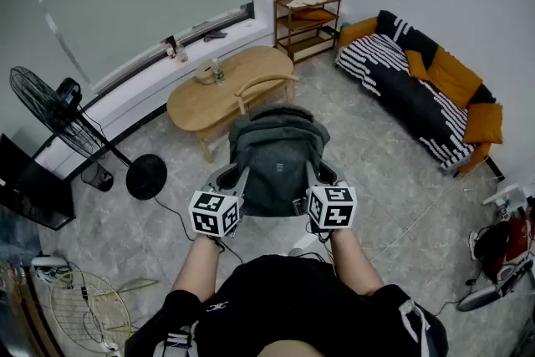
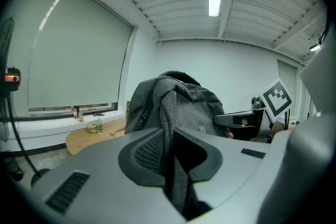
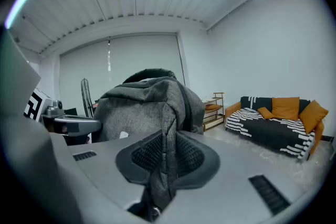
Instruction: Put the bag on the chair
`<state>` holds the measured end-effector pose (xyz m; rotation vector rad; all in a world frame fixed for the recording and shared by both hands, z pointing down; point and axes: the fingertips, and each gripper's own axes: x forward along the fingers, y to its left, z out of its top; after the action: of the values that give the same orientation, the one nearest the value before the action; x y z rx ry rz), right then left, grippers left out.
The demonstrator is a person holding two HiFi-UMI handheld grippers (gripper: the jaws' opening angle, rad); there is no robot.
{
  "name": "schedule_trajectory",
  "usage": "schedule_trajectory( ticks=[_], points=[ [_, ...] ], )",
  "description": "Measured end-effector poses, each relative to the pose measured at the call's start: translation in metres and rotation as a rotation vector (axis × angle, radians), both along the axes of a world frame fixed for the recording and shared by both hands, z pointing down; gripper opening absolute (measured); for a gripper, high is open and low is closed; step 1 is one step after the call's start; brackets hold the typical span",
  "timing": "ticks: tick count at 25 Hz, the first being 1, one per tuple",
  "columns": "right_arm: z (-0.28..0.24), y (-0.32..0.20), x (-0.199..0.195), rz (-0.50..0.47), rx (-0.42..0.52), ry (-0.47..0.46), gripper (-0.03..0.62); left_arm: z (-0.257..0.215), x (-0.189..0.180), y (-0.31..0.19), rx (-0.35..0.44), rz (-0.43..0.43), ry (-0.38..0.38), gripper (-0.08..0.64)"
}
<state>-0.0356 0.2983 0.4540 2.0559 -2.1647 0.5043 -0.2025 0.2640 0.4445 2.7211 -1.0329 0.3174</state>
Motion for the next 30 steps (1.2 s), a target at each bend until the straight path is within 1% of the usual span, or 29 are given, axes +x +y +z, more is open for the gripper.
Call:
schedule_trajectory(
  ticks=[10, 18, 25, 30],
  points=[
    [0.013, 0.013, -0.002, 0.009, -0.012, -0.024, 0.074, 0.012, -0.004, 0.014, -0.031, 0.001, 0.005, 0.063],
    [0.011, 0.001, 0.029, -0.015, 0.003, -0.046, 0.077, 0.011, 0.026, 0.005, -0.031, -0.028, -0.004, 0.063],
    [0.015, -0.017, 0.058, -0.085, 0.038, -0.064, 0.078, 0.017, 0.054, -0.005, -0.02, -0.08, -0.006, 0.063],
    [0.017, -0.031, 0.08, -0.113, 0.039, -0.059, 0.078, 0.019, 0.075, -0.012, -0.014, -0.11, -0.004, 0.064]
  ],
)
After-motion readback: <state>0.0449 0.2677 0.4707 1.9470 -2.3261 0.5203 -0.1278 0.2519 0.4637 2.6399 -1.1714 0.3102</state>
